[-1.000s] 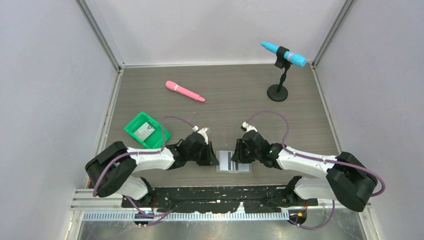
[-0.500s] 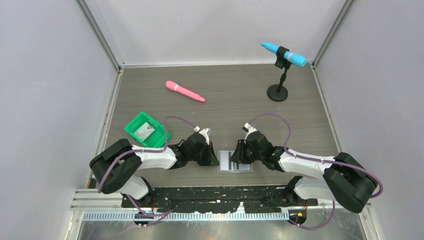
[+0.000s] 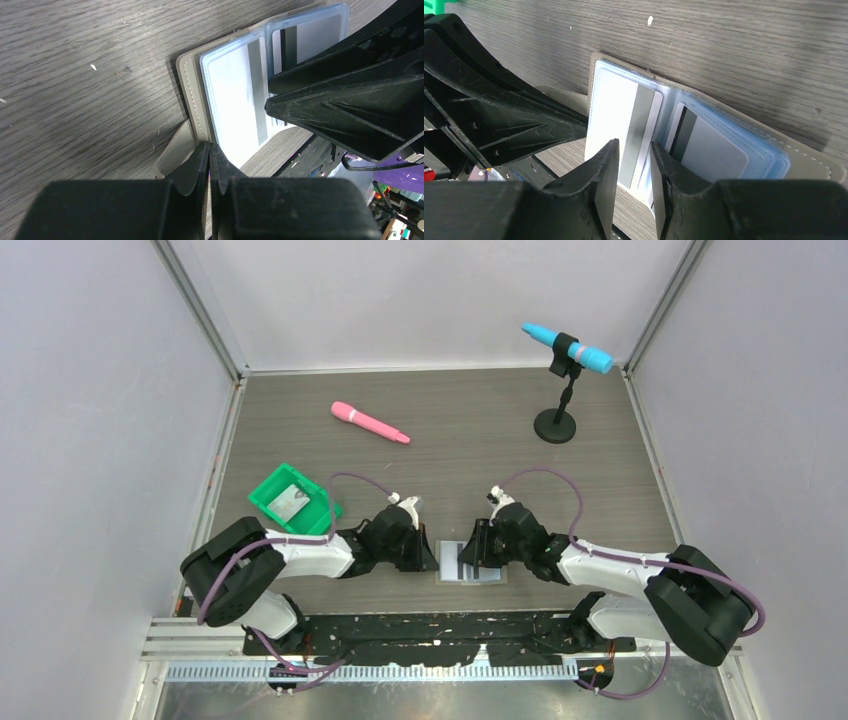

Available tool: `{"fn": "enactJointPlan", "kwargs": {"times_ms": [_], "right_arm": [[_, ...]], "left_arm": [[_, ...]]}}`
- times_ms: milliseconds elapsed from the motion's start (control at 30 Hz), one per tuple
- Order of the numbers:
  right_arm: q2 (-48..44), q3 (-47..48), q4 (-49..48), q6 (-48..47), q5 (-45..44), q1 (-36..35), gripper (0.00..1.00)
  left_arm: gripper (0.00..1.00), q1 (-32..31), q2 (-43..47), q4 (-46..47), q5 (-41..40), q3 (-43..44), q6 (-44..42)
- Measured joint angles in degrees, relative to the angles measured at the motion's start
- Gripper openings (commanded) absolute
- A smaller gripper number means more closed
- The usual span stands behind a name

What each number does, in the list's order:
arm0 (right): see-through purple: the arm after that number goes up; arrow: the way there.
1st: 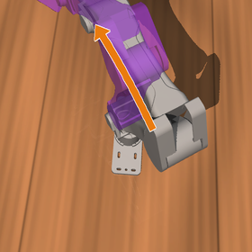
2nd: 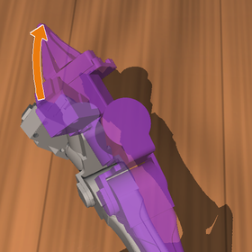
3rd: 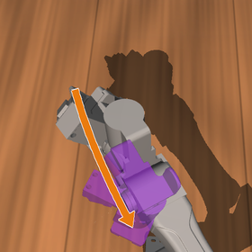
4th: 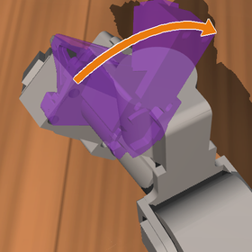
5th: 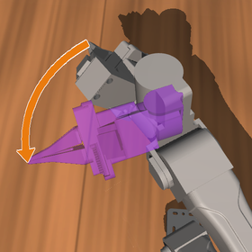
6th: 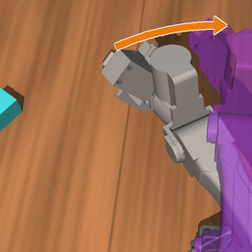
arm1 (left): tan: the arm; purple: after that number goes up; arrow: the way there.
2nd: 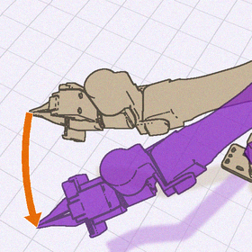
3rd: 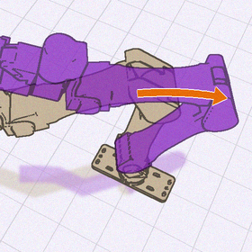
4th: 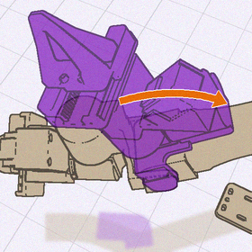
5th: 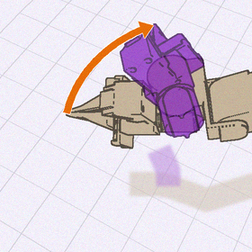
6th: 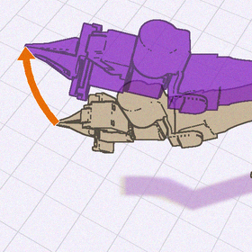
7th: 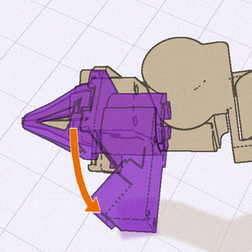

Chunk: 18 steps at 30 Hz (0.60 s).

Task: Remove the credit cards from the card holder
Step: Remove the credit card from the card holder.

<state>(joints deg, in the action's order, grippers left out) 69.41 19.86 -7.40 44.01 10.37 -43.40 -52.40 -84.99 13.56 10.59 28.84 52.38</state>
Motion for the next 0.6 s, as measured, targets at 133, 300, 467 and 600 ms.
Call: {"fn": "enactJointPlan", "kwargs": {"times_ms": [133,300,467,600], "right_arm": [[0.5,0.0,-0.3,0.7,0.3,0.0,0.4],[1.1,0.3,-0.3,1.7,0.3,0.0,0.41],[1.3,0.2,-1.1,2.3,0.8,0.2,0.36],[1.8,-0.8,-3.4,2.9,1.4,0.8,0.29]], "left_arm": [[0.05,0.0,0.0,0.0,0.0,0.0,0.0],[0.05,0.0,0.0,0.0,0.0,0.0,0.1],[0.05,-0.1,0.0,0.0,0.0,0.0,0.1],[0.05,-0.1,0.0,0.0,0.0,0.0,0.1]]}}
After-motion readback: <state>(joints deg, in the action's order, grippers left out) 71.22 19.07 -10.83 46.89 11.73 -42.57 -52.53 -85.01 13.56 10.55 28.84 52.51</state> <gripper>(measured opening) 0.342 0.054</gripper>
